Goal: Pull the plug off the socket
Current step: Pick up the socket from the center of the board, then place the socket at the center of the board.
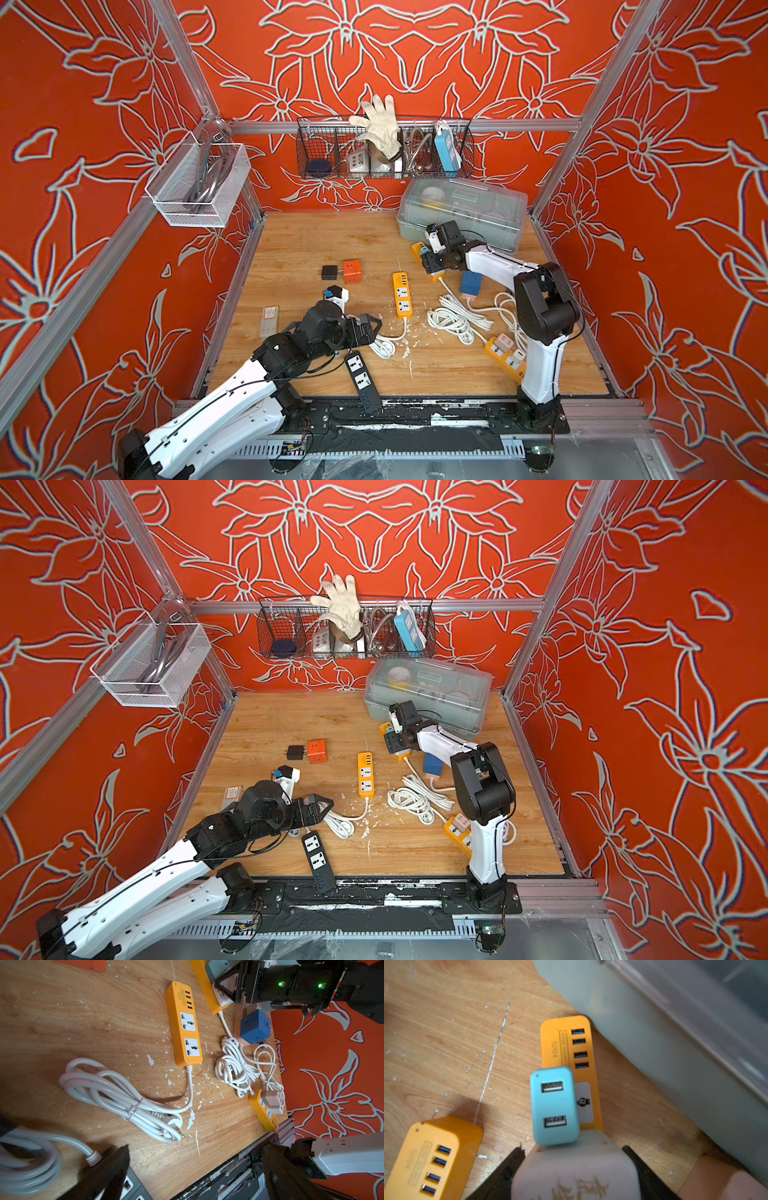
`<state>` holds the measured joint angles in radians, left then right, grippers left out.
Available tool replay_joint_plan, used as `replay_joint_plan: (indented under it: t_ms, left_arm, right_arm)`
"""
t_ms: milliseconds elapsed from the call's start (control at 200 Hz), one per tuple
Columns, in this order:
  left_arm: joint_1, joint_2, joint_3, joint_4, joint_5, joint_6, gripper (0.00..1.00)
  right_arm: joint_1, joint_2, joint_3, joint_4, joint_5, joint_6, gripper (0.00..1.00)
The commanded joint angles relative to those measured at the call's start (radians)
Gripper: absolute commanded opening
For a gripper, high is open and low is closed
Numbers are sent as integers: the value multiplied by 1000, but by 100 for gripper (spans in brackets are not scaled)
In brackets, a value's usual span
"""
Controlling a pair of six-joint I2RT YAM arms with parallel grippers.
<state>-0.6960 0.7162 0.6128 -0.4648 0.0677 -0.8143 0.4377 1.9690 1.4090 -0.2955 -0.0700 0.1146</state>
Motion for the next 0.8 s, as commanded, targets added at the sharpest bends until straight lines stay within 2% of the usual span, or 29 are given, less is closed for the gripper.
replay_joint_plan:
  t_ms: [0, 150, 245, 385, 701, 796]
  left_arm:
    - [12, -15, -1, -16, -14, 21, 98]
    - [15, 5, -2, 17, -1, 15, 98]
    - [15, 31, -2, 50, 15, 2, 98]
    - [15, 68, -5, 101, 45, -27, 98]
    - [15, 146, -56, 307, 138, -156, 98]
    - [15, 169, -81, 368, 166, -200, 98]
  right_arm:
    - [-2, -27, -17, 39, -73, -26, 67]
    - [-1, -82, -37, -1, -98, -56, 47]
    - [2, -149, -74, -13, -101, -33, 39]
    - [32, -281, -173, -30, -89, 31, 37]
    - [209, -632, -573, -27, 8, 133, 37]
    - [234, -749, -661, -63, 29, 155, 37]
